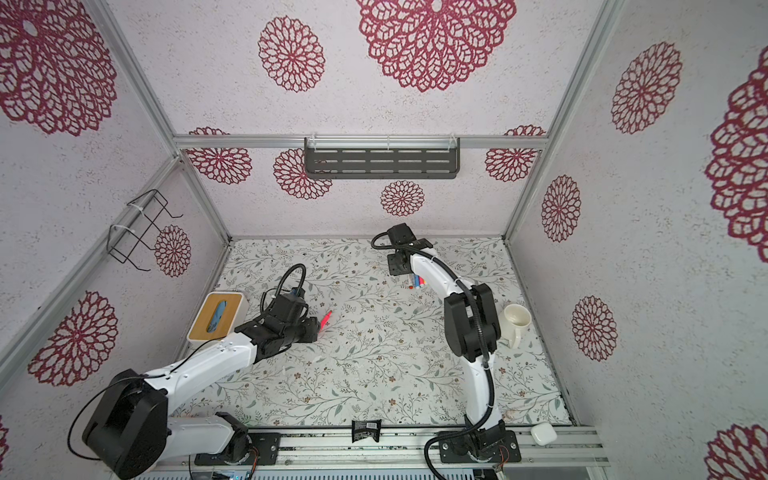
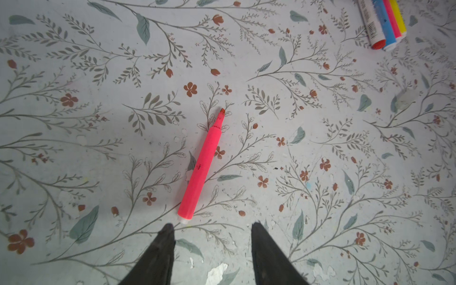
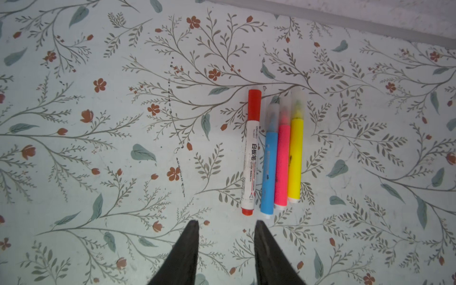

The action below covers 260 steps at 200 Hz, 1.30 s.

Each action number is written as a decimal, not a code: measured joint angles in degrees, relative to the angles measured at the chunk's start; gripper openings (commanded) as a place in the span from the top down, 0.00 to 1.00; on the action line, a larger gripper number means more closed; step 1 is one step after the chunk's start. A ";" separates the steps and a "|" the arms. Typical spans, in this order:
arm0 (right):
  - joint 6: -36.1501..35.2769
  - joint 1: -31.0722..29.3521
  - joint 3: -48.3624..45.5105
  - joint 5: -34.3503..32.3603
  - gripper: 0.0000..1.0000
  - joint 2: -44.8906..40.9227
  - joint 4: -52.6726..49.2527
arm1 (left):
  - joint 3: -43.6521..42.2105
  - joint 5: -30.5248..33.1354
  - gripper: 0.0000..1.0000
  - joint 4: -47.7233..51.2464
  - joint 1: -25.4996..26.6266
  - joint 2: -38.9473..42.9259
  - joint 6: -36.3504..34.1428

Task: Insert the pens into the pen caps
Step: 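Move the left gripper over the pink highlighter while the right withdraws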

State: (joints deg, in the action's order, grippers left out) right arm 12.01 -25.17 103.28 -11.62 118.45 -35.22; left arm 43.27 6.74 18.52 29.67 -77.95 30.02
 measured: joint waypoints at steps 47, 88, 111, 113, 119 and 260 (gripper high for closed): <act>1.27 0.00 -10.95 1.33 0.60 -7.78 2.47 | 3.50 0.26 0.48 0.07 -0.11 -6.71 -0.61; 1.90 0.02 -18.60 1.62 0.60 -12.72 4.59 | 5.60 2.12 0.50 0.63 -0.26 -11.52 -1.66; 2.60 0.13 -21.44 2.01 0.60 -14.88 5.38 | 6.97 3.06 0.52 1.11 -0.37 -14.16 -2.29; 2.62 0.15 -21.64 2.08 0.60 -15.02 5.42 | 7.04 3.08 0.52 1.14 -0.37 -14.29 -2.36; 2.69 0.15 -22.14 2.27 0.60 -15.52 5.62 | 7.26 3.15 0.53 1.20 -0.37 -14.86 -2.43; 4.63 0.17 -26.34 5.77 0.61 -19.43 9.44 | 7.76 3.28 0.78 2.34 -0.35 -20.11 -2.25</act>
State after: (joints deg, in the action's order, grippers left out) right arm 16.64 -24.99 76.95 -5.85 99.02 -25.78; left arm 51.03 10.02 20.86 29.32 -98.06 27.77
